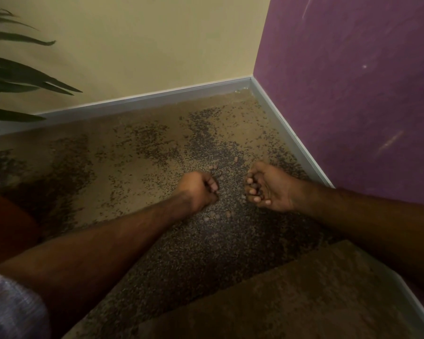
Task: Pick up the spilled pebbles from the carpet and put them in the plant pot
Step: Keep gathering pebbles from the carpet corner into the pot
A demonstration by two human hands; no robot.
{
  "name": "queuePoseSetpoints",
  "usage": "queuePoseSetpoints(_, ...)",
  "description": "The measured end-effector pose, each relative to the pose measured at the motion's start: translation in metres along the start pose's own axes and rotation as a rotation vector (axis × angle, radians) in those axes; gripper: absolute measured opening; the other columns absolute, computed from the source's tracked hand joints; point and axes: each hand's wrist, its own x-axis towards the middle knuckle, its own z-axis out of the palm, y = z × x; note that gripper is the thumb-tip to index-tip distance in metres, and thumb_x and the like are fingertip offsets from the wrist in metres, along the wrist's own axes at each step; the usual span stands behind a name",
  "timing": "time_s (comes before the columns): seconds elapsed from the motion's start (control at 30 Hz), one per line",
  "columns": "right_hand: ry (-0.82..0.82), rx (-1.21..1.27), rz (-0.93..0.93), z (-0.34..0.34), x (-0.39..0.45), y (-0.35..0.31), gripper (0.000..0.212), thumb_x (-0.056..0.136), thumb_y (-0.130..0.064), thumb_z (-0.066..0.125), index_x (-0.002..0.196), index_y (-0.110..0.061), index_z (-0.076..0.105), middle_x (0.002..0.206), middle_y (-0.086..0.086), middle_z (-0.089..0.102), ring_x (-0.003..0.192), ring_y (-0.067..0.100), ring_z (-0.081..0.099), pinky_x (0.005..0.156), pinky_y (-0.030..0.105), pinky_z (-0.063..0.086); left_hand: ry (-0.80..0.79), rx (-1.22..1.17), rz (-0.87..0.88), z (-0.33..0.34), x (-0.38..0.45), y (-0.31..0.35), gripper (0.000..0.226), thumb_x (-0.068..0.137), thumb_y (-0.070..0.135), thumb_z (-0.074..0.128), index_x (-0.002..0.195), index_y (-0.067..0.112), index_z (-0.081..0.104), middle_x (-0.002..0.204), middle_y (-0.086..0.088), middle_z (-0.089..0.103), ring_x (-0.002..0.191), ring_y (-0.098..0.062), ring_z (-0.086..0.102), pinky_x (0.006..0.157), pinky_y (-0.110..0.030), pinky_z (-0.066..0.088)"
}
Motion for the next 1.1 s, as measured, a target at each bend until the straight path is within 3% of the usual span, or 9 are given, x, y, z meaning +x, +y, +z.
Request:
queuePoseSetpoints(0.17,0.013,-0.044,0.008,-0.002,-0.003,0.002,0.022,0.082,-0.03,0.036,0.066,-0.016,0.042,0.056,0.003,0.037,0.042,0.017,0.033,0.037,0.016,0.014,-0.073,0.098,0.048,0.014,-0.001,0.006,0.018,0.067,0.008,0.08,0.076,0.021,0.071,0.078,0.01,0.067,0.07,-0.003,0.062,0.073,-0.018,0.052)
queuePoseSetpoints(0.33,0.027,-0.115,0.032,-0.006,-0.008,0.006,0.021,0.083,-0.031,0.037,0.067,-0.017,0.042,0.057,0.002,0.038,0.044,0.016,0.034,0.034,0.017,0.017,-0.082,0.277,0.139,0.022,-0.004,0.01,0.016,0.074,0.008,0.07,0.087,0.018,0.071,0.099,0.004,0.061,0.087,-0.01,0.059,0.08,-0.02,0.048)
queuePoseSetpoints(0.5,0.036,-0.118,0.041,-0.005,-0.012,0.004,0.022,0.084,-0.031,0.037,0.068,-0.017,0.041,0.057,0.002,0.038,0.044,0.016,0.034,0.033,0.017,0.018,-0.158,0.194,0.06,0.019,-0.003,0.006,0.016,0.068,0.0,0.073,0.075,0.014,0.071,0.084,-0.001,0.072,0.077,-0.014,0.068,0.074,-0.03,0.059)
queuePoseSetpoints(0.6,0.035,-0.099,0.042,-0.001,-0.016,0.002,0.021,0.083,-0.03,0.038,0.068,-0.016,0.041,0.057,0.001,0.039,0.045,0.016,0.033,0.034,0.018,0.018,-0.182,-0.047,-0.071,0.011,-0.005,0.001,0.021,0.063,-0.006,0.077,0.066,0.013,0.069,0.08,-0.009,0.073,0.078,-0.024,0.071,0.076,-0.037,0.06)
queuePoseSetpoints(0.67,0.018,-0.054,0.027,0.004,-0.018,-0.001,0.022,0.085,-0.029,0.036,0.068,-0.016,0.041,0.057,0.002,0.039,0.046,0.016,0.033,0.034,0.018,0.018,-0.229,-0.254,-0.185,0.001,-0.01,0.0,0.016,0.069,-0.005,0.076,0.071,0.009,0.069,0.077,-0.014,0.072,0.068,-0.025,0.07,0.072,-0.039,0.061)
queuePoseSetpoints(0.8,-0.028,0.078,-0.071,0.02,-0.027,-0.009,0.025,0.086,-0.027,0.036,0.064,-0.016,0.041,0.057,0.002,0.038,0.045,0.016,0.032,0.036,0.019,0.016,-0.286,-0.674,-0.339,-0.026,-0.022,0.005,0.013,0.083,-0.005,0.063,0.086,0.006,0.068,0.071,-0.008,0.065,0.054,-0.009,0.062,0.052,-0.019,0.056)
queuePoseSetpoints(0.93,-0.095,0.178,-0.191,0.042,-0.04,-0.025,0.024,0.084,-0.024,0.035,0.062,-0.016,0.041,0.056,0.003,0.038,0.042,0.016,0.034,0.036,0.018,0.016,-0.289,-1.087,-0.353,-0.054,-0.031,0.015,0.021,0.092,-0.002,0.047,0.083,0.011,0.061,0.059,0.001,0.057,0.043,-0.003,0.051,0.039,-0.011,0.044)
queuePoseSetpoints(1.1,-0.141,0.305,-0.269,0.074,-0.062,-0.051,0.033,0.084,-0.028,0.03,0.065,-0.011,0.05,0.056,0.007,0.043,0.042,0.018,0.037,0.037,0.016,0.021,-0.375,-1.509,-0.331,-0.083,-0.05,0.034,0.011,0.068,0.004,0.039,0.069,0.012,0.047,0.068,-0.005,0.048,0.047,-0.012,0.046,0.033,-0.015,0.031)
